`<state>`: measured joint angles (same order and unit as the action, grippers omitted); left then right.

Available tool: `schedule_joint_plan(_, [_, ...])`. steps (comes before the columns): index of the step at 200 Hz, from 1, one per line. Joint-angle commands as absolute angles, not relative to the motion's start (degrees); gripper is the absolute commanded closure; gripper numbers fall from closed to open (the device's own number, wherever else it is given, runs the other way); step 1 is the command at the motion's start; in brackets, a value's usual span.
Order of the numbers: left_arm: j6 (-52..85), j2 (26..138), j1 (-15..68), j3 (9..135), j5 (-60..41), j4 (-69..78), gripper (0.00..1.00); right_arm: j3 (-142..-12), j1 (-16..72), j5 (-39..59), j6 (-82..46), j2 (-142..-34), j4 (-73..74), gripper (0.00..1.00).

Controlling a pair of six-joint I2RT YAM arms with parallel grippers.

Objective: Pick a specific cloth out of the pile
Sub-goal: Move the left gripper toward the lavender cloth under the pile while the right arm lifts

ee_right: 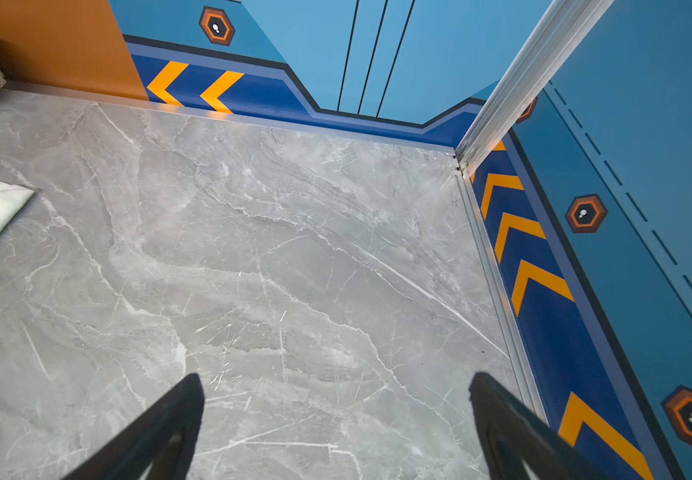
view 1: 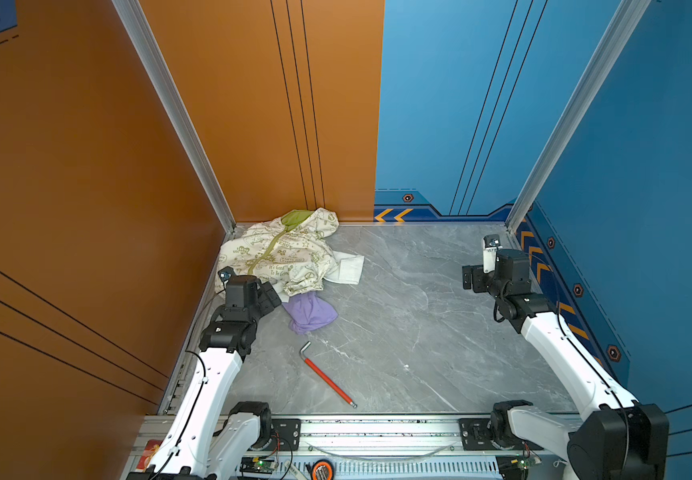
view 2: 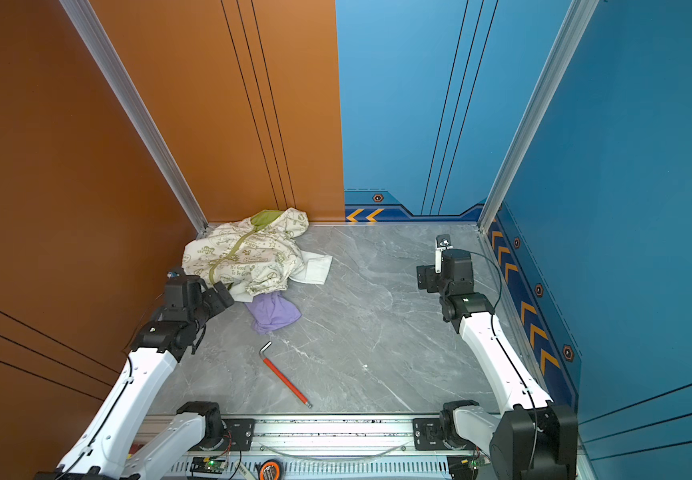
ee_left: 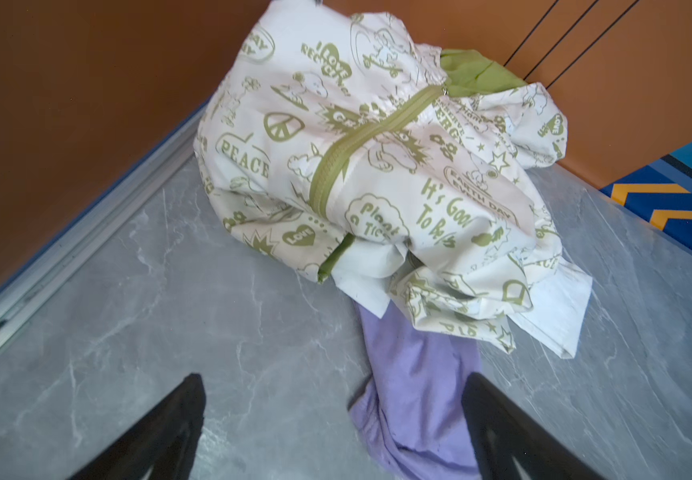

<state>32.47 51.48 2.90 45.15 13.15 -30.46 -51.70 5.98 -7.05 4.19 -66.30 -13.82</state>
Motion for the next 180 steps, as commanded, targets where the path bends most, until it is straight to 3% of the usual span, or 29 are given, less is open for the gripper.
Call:
schedule_joint_plan(1, [38.04,51.49,4.75,45.04,8.80,-36.50,0.08,-53.72,5.89,-1.45,0.76,-65.54,-18.48,0.00])
schedule_joint_plan(34, [47.73,52.76,6.16,41.82,4.02,-36.64,0.13,-54.84,7.41,3.08,-3.49,-65.65,-20.14,0.00])
schedule_joint_plan(39, [49.06,53.19,6.51,41.46,3.23,-36.58,0.17,-54.78,7.90,2.93,-3.92,-65.60,-20.14,0.00])
schedule_joint_plan(120, [64.67,62.35,8.08,35.45,-6.70,-28.20,0.22,-55.45,14.31,0.24,-6.06,-69.10,-19.69,0.00])
schedule_joint_plan(180, [68.57,67.06,6.80,34.44,-7.87,-23.71,0.40,-57.59,16.12,0.04,-6.16,-72.54,-19.50,0.00])
